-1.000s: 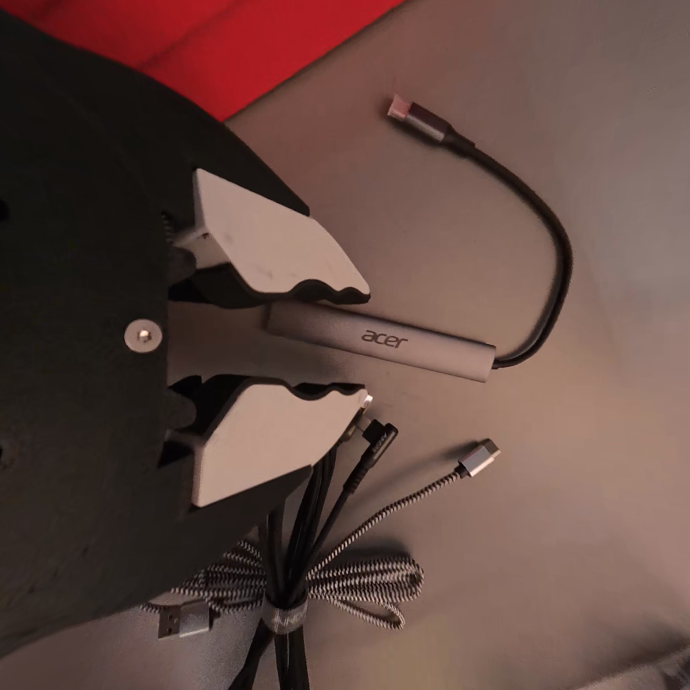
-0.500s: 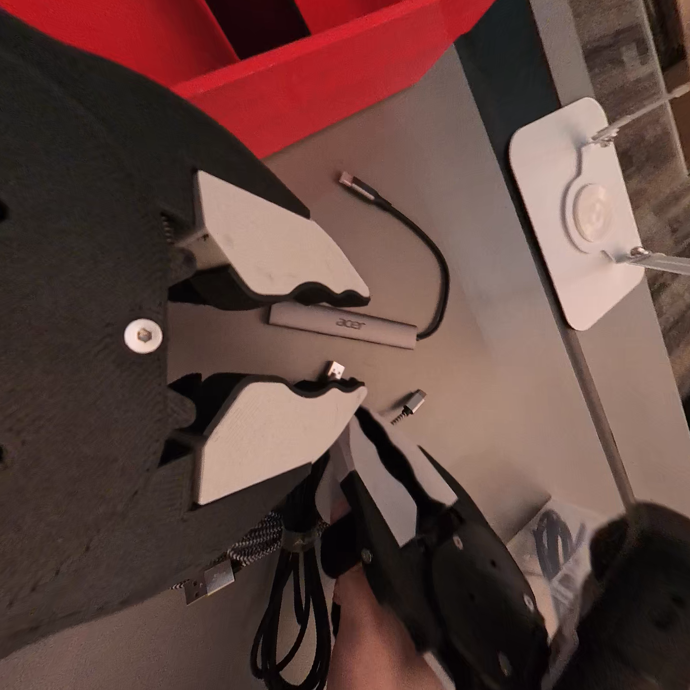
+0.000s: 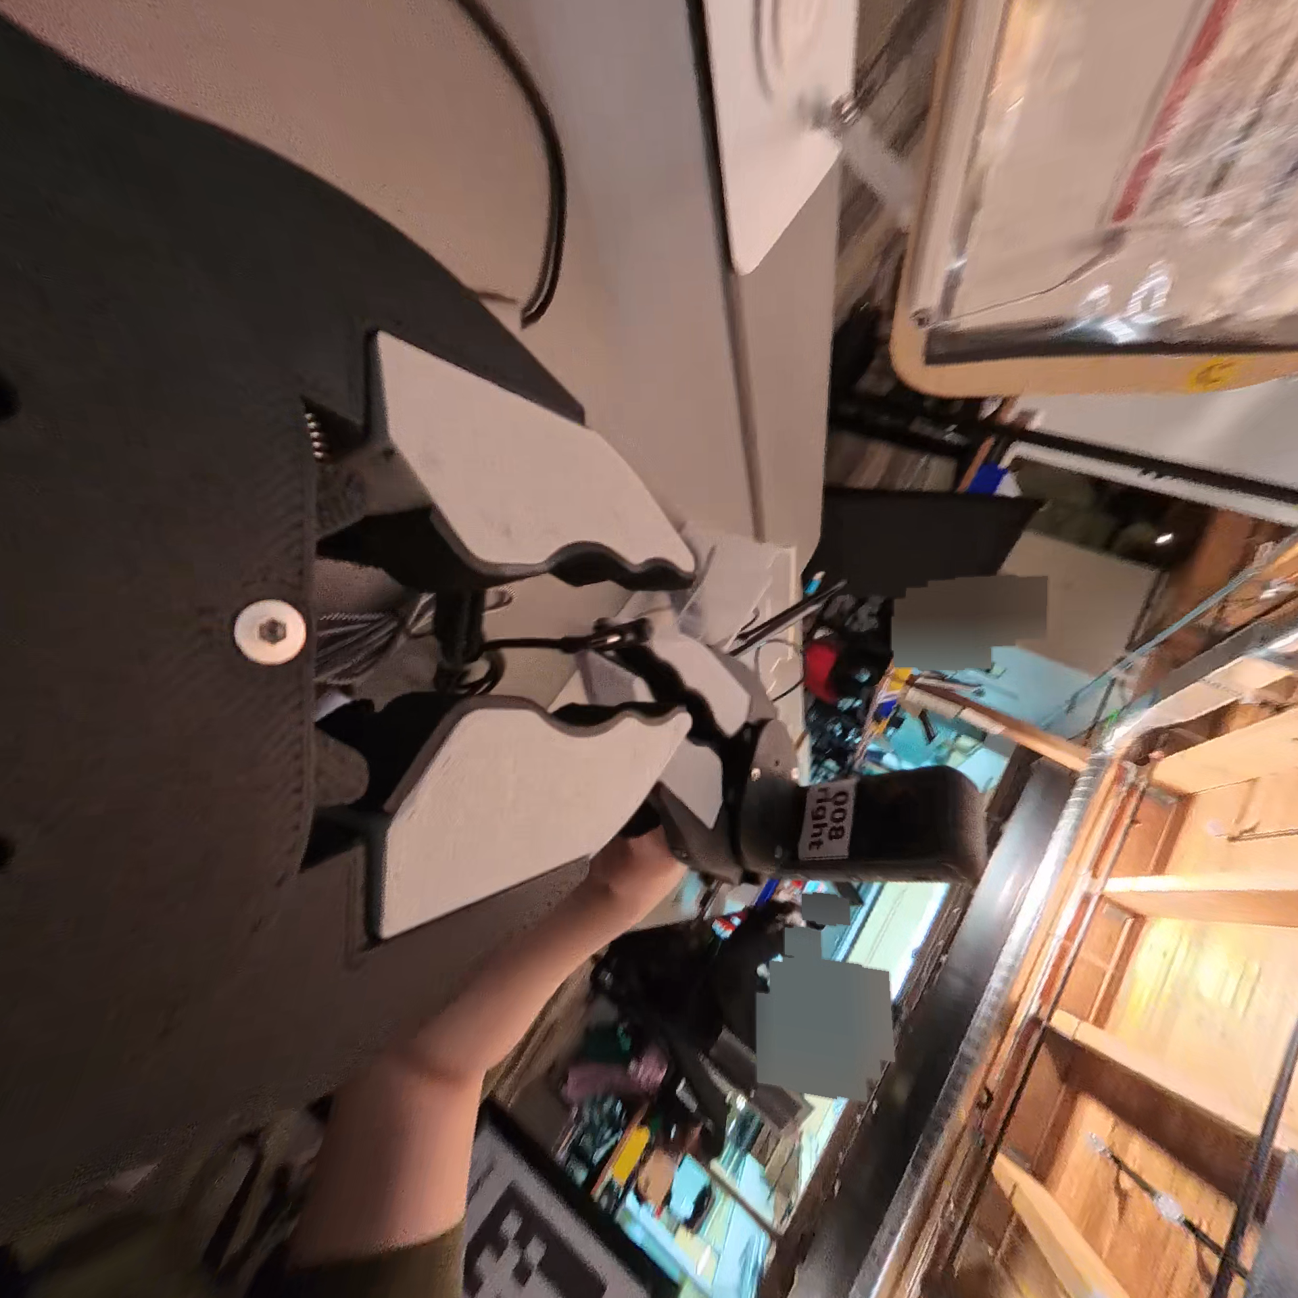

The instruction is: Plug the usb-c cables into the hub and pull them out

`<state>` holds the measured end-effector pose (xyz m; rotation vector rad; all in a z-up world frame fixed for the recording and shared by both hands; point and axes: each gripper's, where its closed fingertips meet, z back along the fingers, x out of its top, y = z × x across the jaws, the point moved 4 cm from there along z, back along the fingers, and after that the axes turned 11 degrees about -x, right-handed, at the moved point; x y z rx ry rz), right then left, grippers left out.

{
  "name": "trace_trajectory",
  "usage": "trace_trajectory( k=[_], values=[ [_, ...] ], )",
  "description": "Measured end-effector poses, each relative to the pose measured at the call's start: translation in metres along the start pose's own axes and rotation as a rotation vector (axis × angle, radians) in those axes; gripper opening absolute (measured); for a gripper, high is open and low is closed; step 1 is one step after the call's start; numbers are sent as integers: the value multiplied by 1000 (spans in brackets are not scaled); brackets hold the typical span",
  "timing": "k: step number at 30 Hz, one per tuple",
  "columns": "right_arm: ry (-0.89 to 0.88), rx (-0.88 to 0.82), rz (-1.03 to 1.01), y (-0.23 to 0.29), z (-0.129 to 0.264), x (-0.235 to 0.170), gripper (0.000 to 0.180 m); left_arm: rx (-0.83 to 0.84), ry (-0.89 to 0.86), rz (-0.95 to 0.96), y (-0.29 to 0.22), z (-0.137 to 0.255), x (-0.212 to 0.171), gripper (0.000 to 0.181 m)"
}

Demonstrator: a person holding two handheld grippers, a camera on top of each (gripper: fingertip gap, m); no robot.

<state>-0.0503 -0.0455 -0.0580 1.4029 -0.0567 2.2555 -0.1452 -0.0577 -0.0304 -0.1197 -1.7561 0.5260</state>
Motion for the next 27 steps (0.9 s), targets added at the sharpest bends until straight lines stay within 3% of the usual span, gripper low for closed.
trace_trajectory(
  k=[8, 12, 15, 18, 21, 23, 27],
  values=[
    [-32, -41, 10, -3, -1, 1, 8, 43, 143, 36, 7, -10, -24, 16],
    [-28, -39, 31, 1, -3, 2, 7, -3, 127, 74, 7, -13, -27, 20],
    [-12, -42, 43, 2, -6, -1, 8, -11, 152, 87, 10, -14, -33, 6],
    [2, -38, 53, 2, -7, -3, 7, -15, 178, 71, 10, -14, -35, 6],
    [-15, 42, 54, 6, -5, -4, 10, -48, 206, 39, 4, -13, -35, 6],
    [-40, 170, 1, 12, 1, -2, 23, -85, 214, 20, -1, -13, -34, 5],
    [-168, 313, -115, 14, 14, 12, 17, -154, 248, -6, -13, -16, -36, 6]
  ],
)
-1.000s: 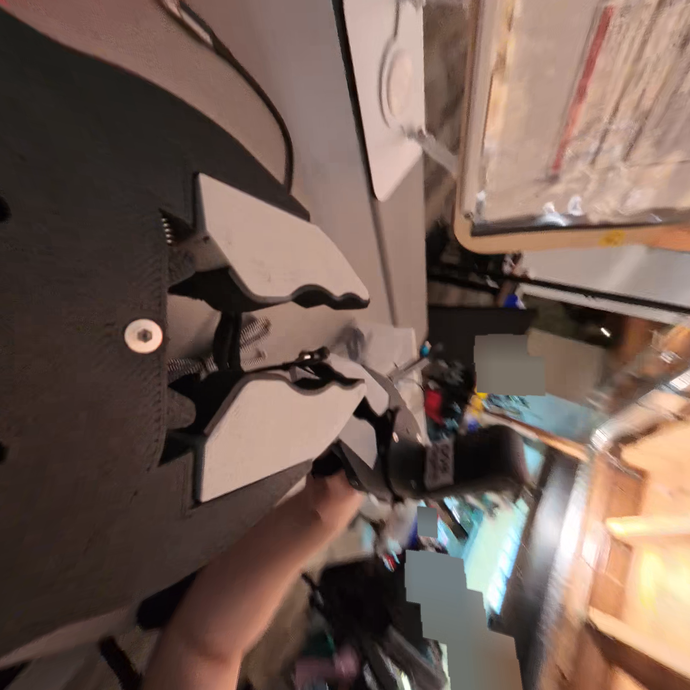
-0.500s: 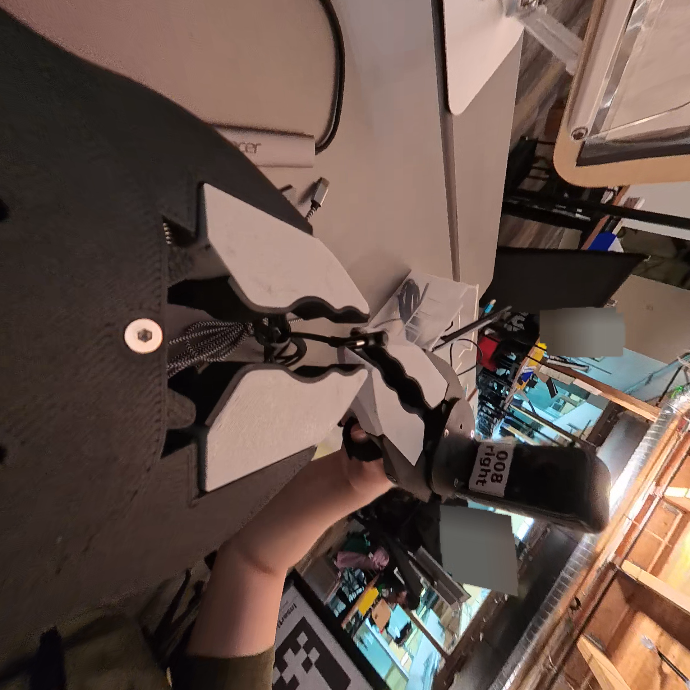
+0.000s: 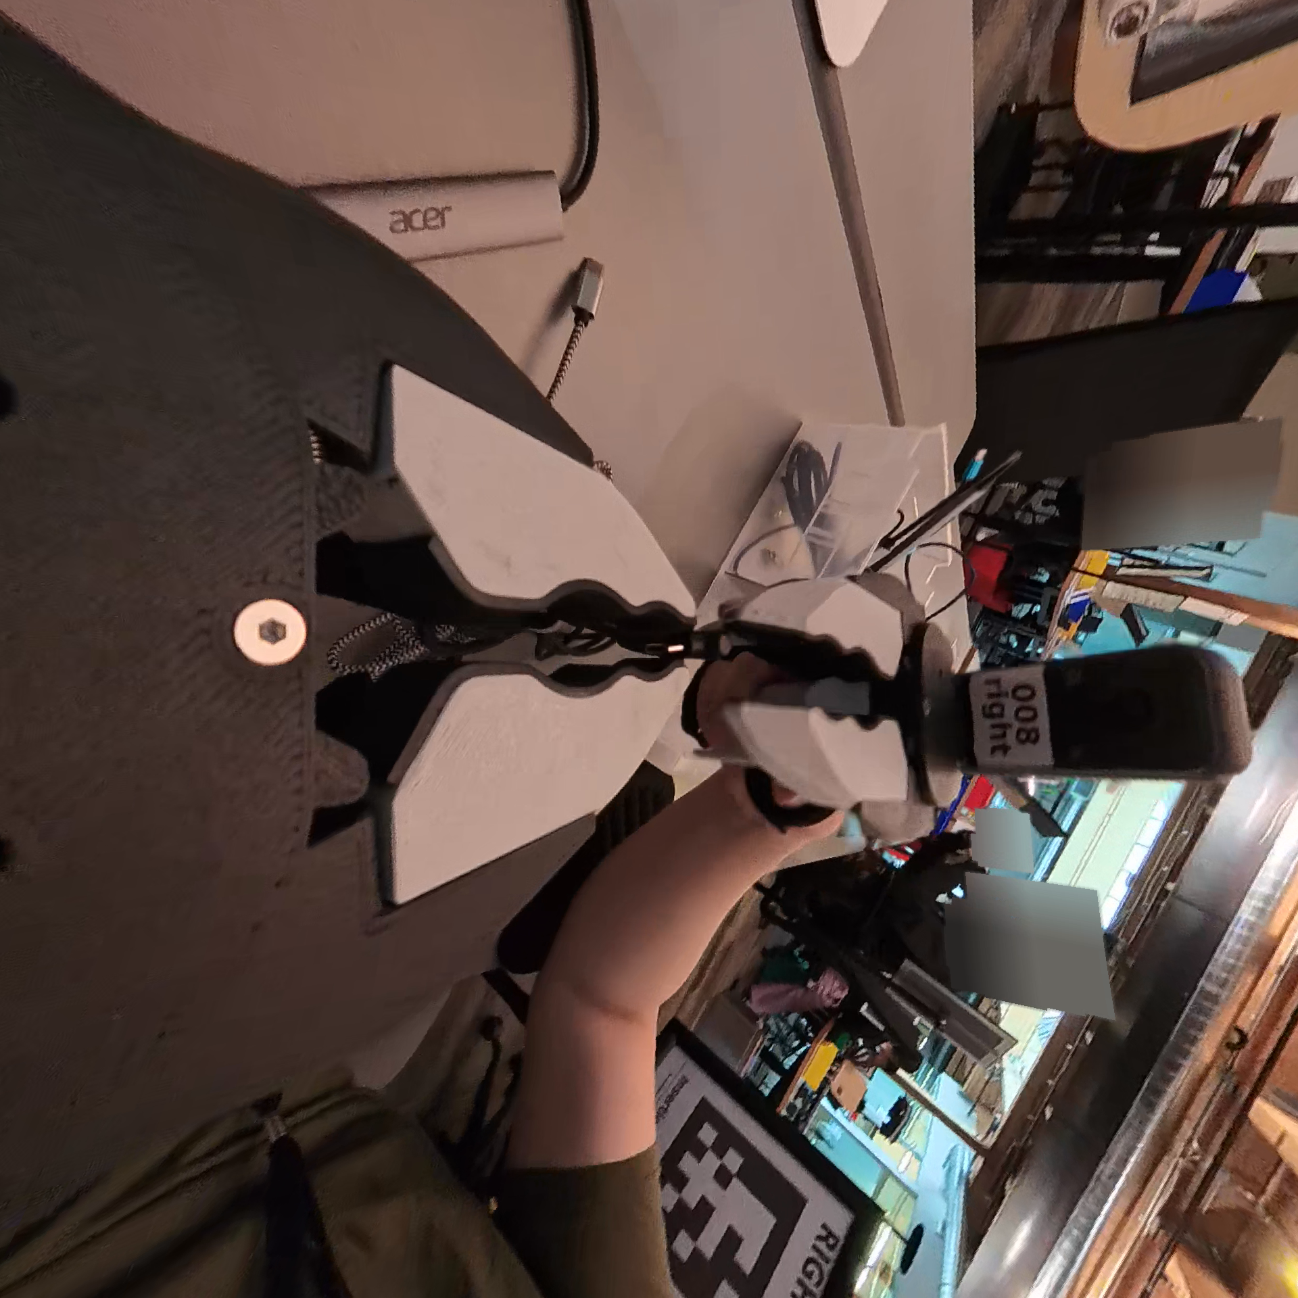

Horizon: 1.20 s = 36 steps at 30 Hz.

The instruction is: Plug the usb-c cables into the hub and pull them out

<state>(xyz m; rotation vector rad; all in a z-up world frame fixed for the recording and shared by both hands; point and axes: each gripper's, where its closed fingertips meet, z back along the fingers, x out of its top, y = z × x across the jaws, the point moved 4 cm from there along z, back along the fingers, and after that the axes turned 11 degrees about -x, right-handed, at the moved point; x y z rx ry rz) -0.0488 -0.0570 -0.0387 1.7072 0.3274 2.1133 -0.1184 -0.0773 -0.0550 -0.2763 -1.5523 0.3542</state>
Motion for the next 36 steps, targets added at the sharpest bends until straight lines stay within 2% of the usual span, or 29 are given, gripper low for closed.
trace_trajectory(
  k=[2, 11, 20, 27, 30, 32, 36],
  values=[
    [7, -8, -16, -3, 2, 0, 10, -12, 8, -6, -2, -2, 0, 6],
    [75, -1, -7, -2, -3, -9, 10, -27, -8, 9, -3, 1, 1, 6],
    [56, 14, -21, -3, -7, -11, 9, -38, -16, 34, 0, 3, 0, 6],
    [48, 34, -22, -3, -11, -14, 8, -88, -32, 143, 2, 6, -2, 6],
    [22, 26, -39, -7, -10, -13, 8, -100, -64, 182, 3, 9, 1, 13],
    [16, 42, -51, -7, -10, -14, 8, -72, -46, 160, 5, 9, -2, 4],
    [7, 50, -66, -10, -12, -16, 7, -60, -33, 153, 7, 9, -3, 3]
  ],
)
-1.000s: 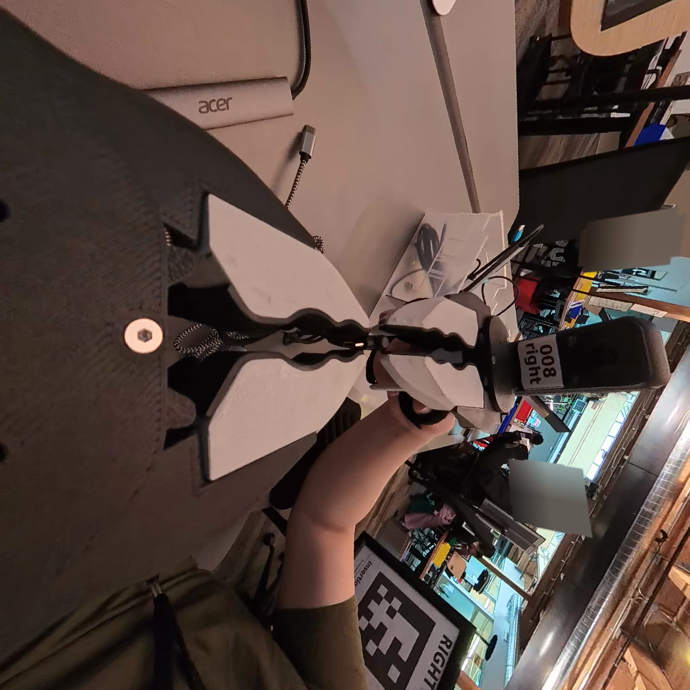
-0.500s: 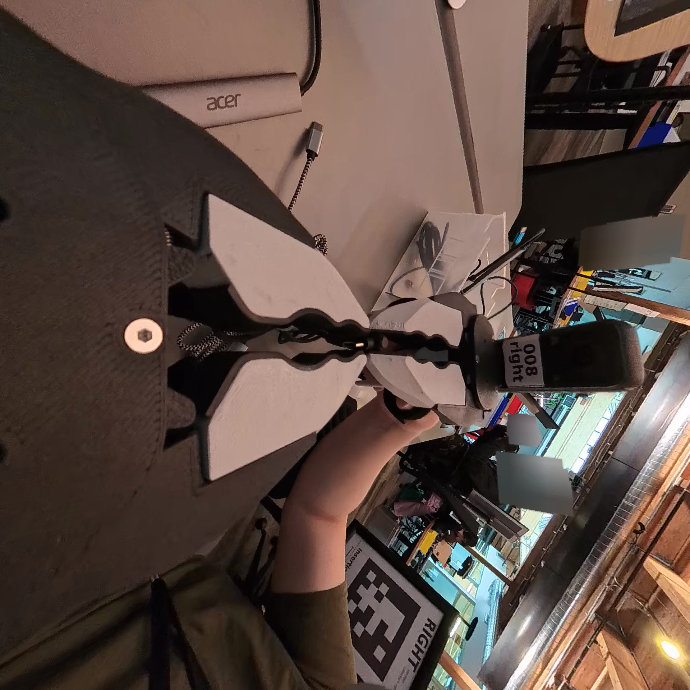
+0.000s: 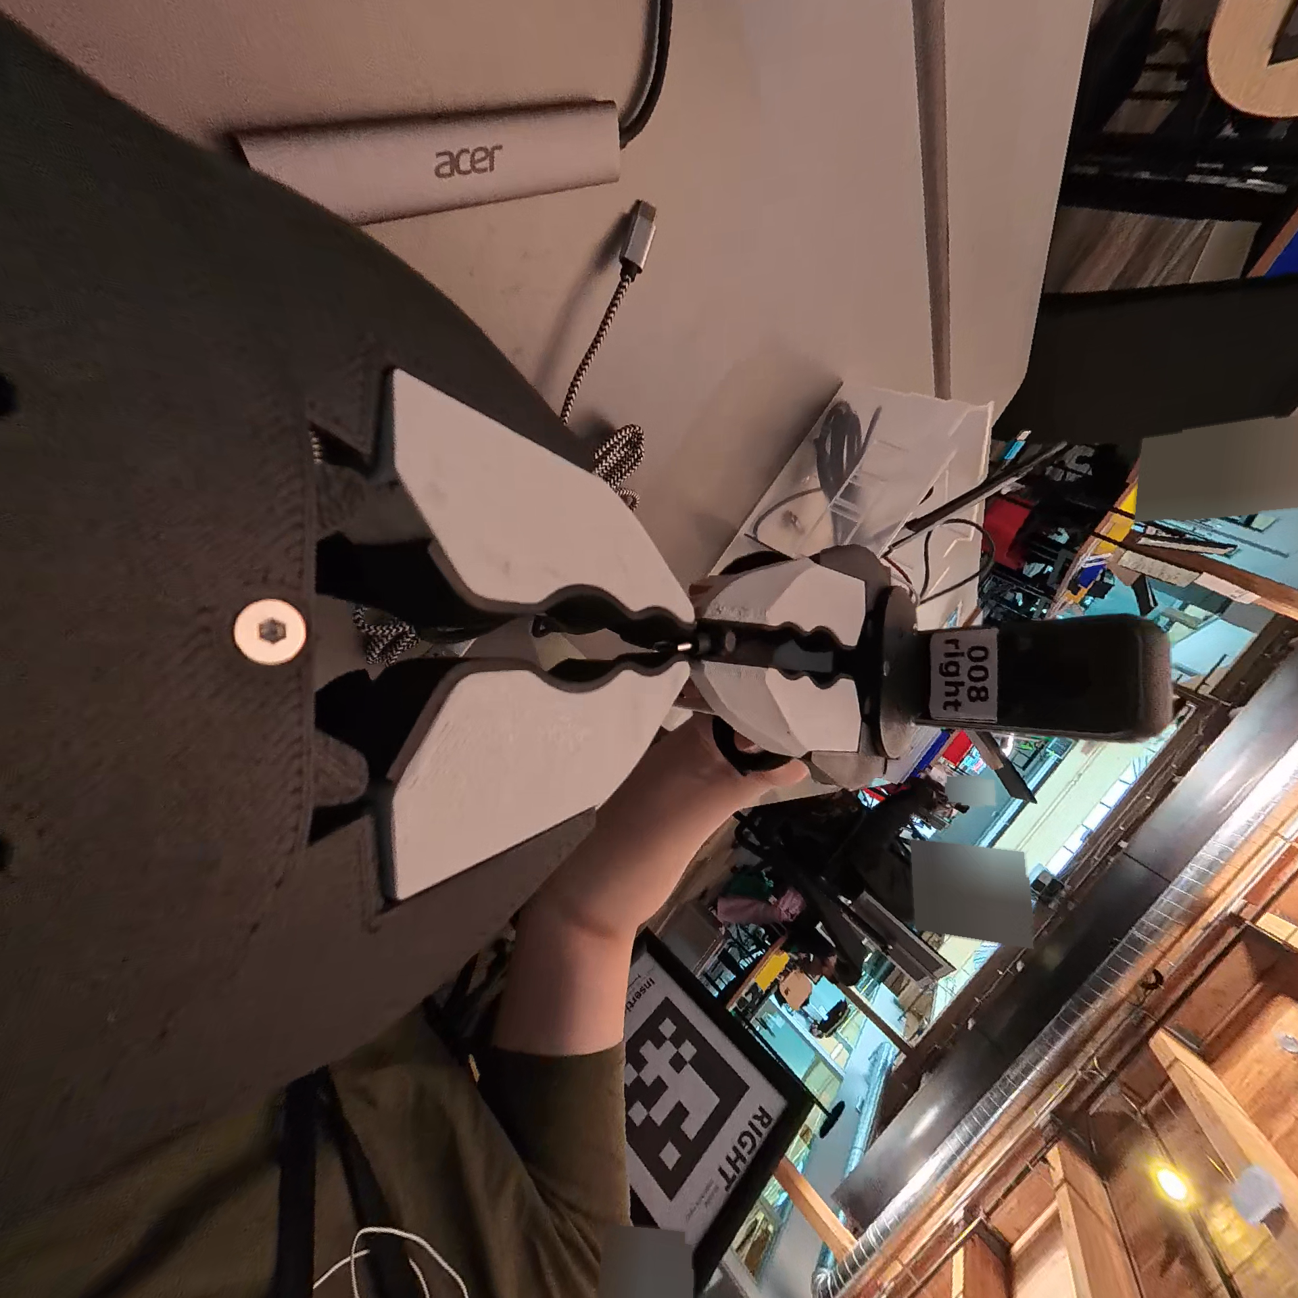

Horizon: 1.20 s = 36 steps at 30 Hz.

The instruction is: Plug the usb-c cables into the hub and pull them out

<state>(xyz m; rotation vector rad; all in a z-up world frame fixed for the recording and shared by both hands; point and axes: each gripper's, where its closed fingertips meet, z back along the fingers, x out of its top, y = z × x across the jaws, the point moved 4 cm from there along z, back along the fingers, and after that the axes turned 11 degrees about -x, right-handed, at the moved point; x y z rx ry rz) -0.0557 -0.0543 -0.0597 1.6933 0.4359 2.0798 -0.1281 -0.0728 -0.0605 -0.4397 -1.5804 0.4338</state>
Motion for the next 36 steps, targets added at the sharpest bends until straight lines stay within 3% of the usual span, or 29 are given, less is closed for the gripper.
trace_trajectory(
  k=[9, 36],
  values=[
    [-20, 68, -67, -2, -2, -4, 12, 44, 25, -54, 1, 1, -1, 2],
    [-32, 60, -72, -6, -7, -8, 9, 50, 41, -35, 5, 1, -4, 2]
  ],
)
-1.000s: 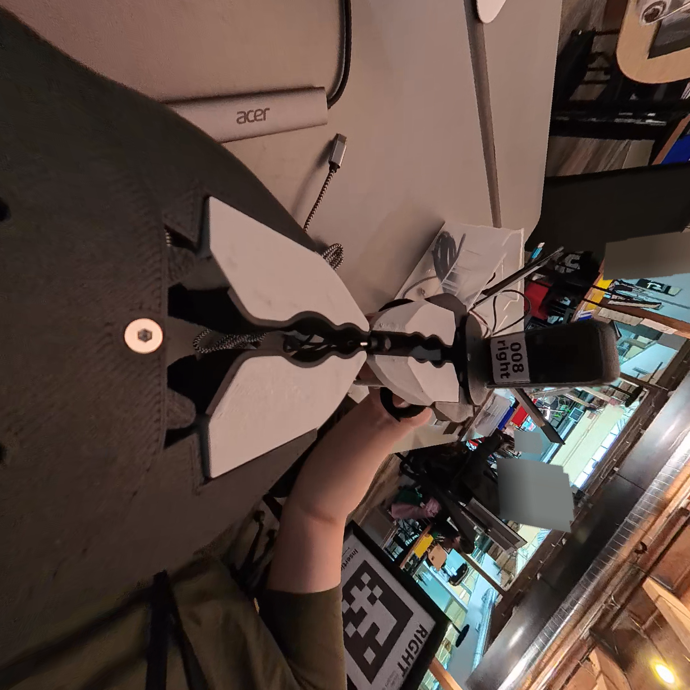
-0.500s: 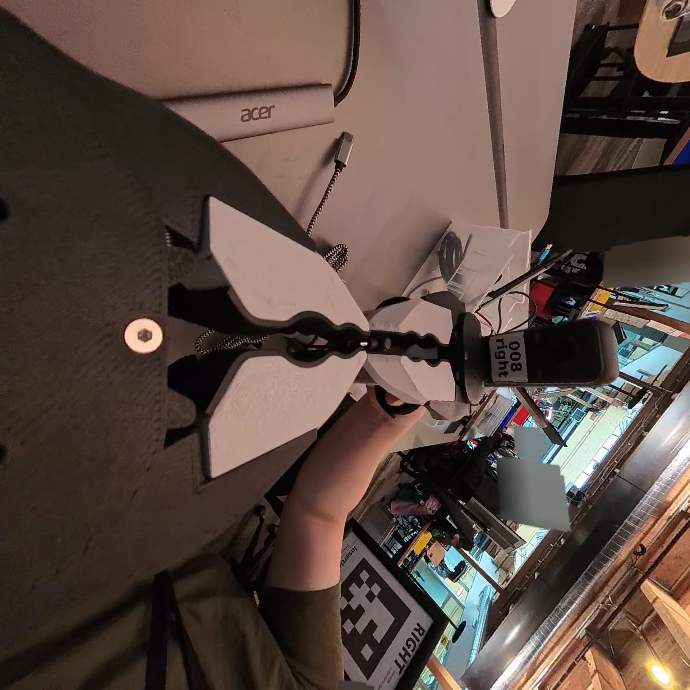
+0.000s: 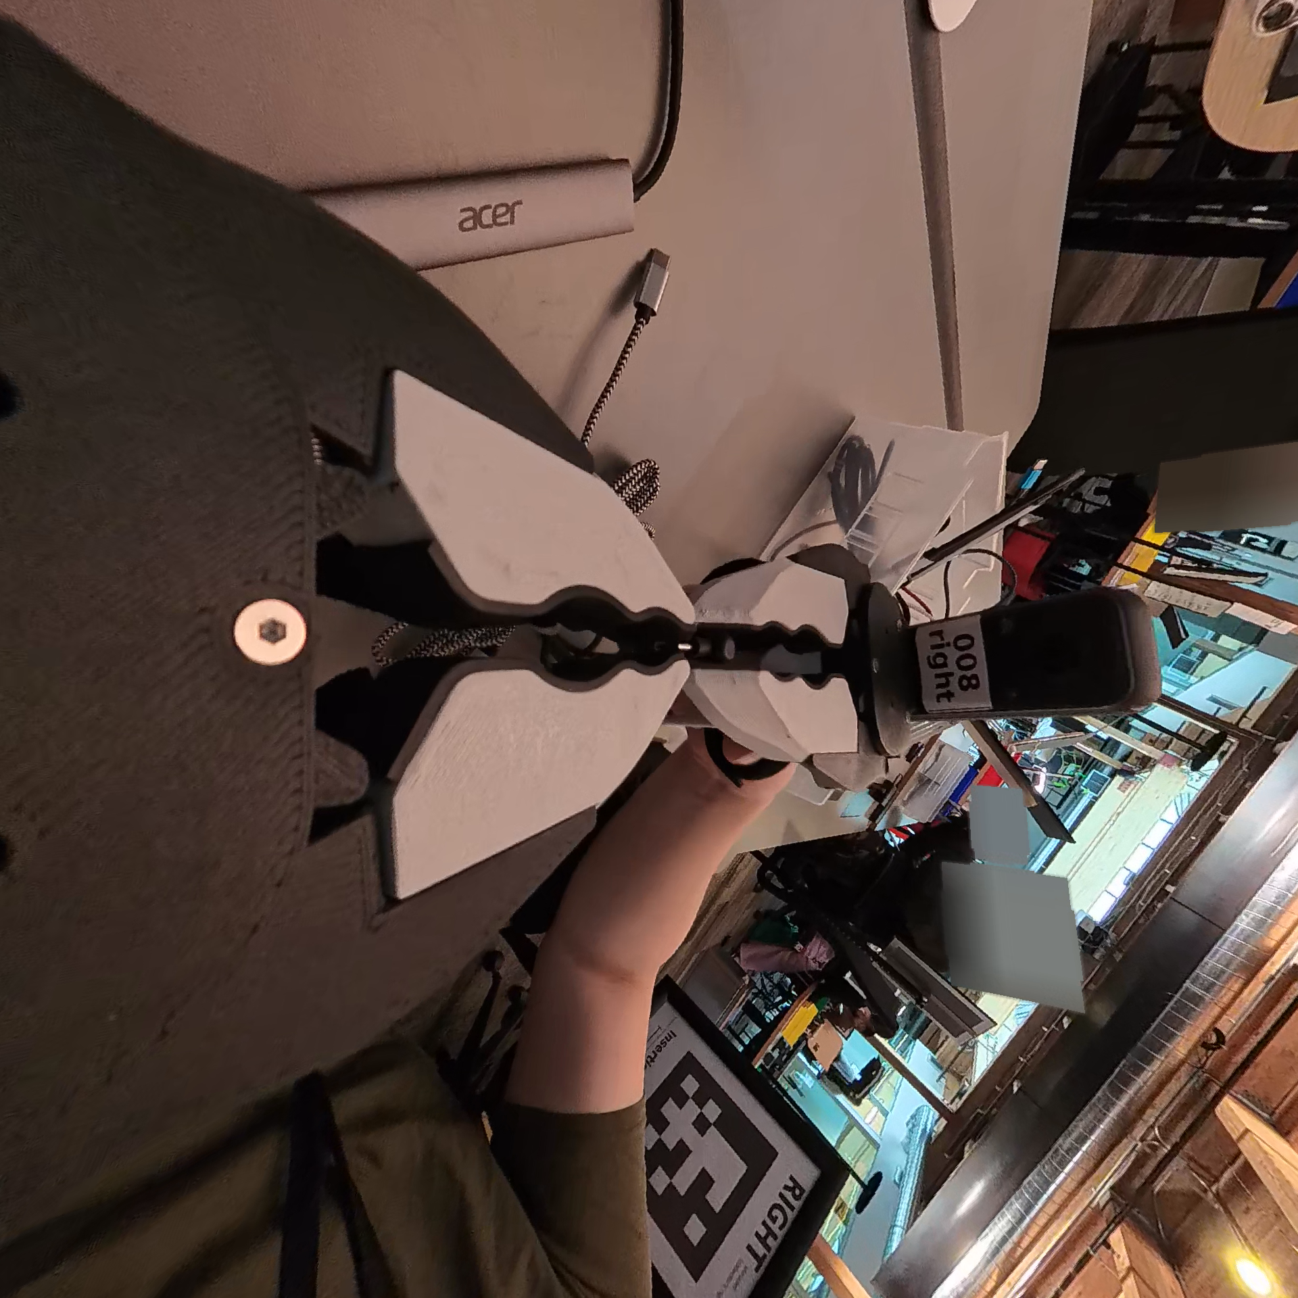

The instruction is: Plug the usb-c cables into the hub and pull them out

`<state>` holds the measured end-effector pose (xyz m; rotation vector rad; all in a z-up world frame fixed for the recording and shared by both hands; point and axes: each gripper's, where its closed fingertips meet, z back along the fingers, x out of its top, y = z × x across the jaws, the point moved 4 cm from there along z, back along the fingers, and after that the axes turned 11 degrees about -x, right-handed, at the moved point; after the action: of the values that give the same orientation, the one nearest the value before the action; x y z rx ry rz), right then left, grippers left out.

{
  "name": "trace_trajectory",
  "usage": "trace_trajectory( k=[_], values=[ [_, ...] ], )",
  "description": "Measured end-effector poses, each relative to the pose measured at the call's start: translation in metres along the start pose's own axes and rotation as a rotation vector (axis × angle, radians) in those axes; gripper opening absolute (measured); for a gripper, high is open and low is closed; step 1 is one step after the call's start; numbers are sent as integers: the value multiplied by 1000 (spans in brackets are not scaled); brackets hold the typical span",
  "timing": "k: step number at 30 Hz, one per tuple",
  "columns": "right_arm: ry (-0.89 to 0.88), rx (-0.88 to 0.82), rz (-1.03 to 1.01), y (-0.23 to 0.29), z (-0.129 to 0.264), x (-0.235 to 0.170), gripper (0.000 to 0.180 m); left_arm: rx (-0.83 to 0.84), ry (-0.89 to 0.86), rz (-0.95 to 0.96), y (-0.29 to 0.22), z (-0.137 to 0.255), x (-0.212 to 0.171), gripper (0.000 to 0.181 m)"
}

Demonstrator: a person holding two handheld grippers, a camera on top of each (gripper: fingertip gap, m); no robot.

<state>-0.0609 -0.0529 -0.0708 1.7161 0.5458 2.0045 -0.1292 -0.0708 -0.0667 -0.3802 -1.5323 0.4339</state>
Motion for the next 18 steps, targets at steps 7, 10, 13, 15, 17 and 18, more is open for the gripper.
trace_trajectory(
  k=[7, 10, 13, 15, 17, 18],
  values=[
    [54, -80, 76, 2, 3, 2, 8, -19, -10, 26, 2, -2, -1, 2],
    [99, -110, 105, 3, 4, -1, 8, 6, -19, 32, 5, -1, 0, 10],
    [232, -134, 124, 4, 6, -11, 8, 36, -92, 31, 4, 6, 12, 21],
    [332, -130, 123, 9, 6, -20, 8, 133, -102, 15, 8, 12, 15, 22],
    [434, -124, 138, 16, 5, -30, 8, 299, -30, -16, 22, 16, 12, 23],
    [476, -110, 159, 21, 5, -34, 8, 386, 27, -32, 30, 17, 9, 25]
  ],
)
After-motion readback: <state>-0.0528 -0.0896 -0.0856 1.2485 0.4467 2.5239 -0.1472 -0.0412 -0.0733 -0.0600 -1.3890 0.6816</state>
